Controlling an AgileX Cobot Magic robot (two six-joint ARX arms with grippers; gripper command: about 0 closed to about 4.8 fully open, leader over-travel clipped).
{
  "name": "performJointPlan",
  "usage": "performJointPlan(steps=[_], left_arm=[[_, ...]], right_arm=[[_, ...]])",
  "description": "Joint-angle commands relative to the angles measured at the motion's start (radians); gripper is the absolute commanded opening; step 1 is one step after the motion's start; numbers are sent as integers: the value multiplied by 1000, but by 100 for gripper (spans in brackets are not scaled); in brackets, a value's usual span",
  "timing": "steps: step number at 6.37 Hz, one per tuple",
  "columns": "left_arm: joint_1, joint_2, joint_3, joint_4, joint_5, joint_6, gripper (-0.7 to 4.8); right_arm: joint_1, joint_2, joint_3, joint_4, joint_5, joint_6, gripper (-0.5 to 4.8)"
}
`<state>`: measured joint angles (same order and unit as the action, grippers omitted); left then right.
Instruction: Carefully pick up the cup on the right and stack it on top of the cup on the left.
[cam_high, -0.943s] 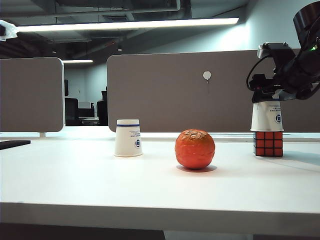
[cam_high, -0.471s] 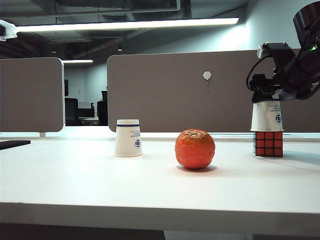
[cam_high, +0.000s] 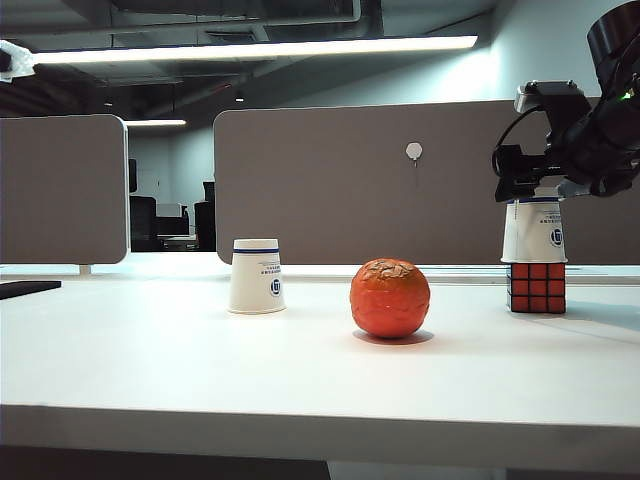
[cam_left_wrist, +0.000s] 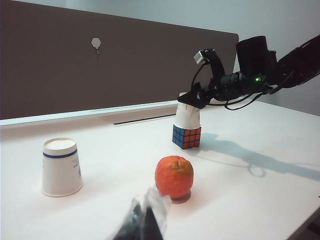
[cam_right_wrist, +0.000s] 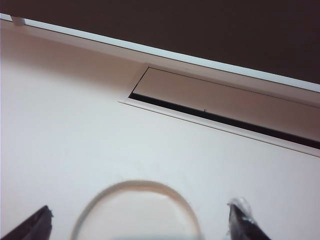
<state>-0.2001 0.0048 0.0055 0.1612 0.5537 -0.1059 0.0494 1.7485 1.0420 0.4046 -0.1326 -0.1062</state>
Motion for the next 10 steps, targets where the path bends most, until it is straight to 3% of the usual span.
performJointPlan(steps=[1, 10], left_arm=[[0, 0, 3, 13, -1, 1, -5], [0, 0, 3, 13, 0, 1, -5]], right_arm=[[-2, -3, 5, 38, 0, -3, 479], [-3, 70, 11, 138, 26, -3, 479]])
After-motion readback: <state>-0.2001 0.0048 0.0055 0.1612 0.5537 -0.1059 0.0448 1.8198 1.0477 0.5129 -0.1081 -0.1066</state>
